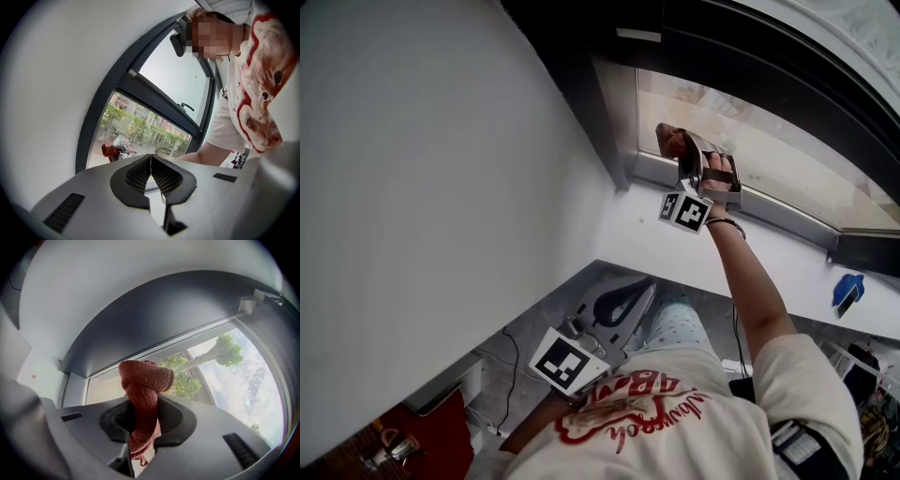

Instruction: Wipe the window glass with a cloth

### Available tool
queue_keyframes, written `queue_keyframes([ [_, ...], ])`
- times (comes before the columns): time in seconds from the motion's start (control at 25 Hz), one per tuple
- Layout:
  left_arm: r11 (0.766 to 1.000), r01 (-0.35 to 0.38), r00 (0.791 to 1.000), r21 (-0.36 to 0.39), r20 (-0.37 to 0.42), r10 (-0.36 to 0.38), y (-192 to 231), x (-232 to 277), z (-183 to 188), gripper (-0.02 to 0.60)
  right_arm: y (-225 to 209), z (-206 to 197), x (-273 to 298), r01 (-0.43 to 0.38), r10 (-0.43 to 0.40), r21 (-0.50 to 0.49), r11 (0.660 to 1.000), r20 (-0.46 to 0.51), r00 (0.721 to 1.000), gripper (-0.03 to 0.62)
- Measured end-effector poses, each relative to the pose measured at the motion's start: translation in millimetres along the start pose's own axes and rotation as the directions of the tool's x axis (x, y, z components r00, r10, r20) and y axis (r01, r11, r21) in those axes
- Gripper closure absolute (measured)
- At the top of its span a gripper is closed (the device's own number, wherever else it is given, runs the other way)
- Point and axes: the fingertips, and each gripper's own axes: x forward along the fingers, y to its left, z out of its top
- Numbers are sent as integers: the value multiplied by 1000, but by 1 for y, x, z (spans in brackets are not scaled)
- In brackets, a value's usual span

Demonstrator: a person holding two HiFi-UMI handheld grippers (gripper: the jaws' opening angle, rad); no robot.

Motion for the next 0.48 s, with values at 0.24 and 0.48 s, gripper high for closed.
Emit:
queue_keyframes([
  [0.24, 1000, -21, 1000, -20, -11, 20, 6, -3, -7, 560, 32, -17, 8, -55, 54, -27, 998, -46, 998, 510],
  [0.48, 999, -28, 999, -45, -26, 27, 12, -5, -18, 560, 56, -23, 15, -91, 89, -25, 996, -70, 994, 510],
])
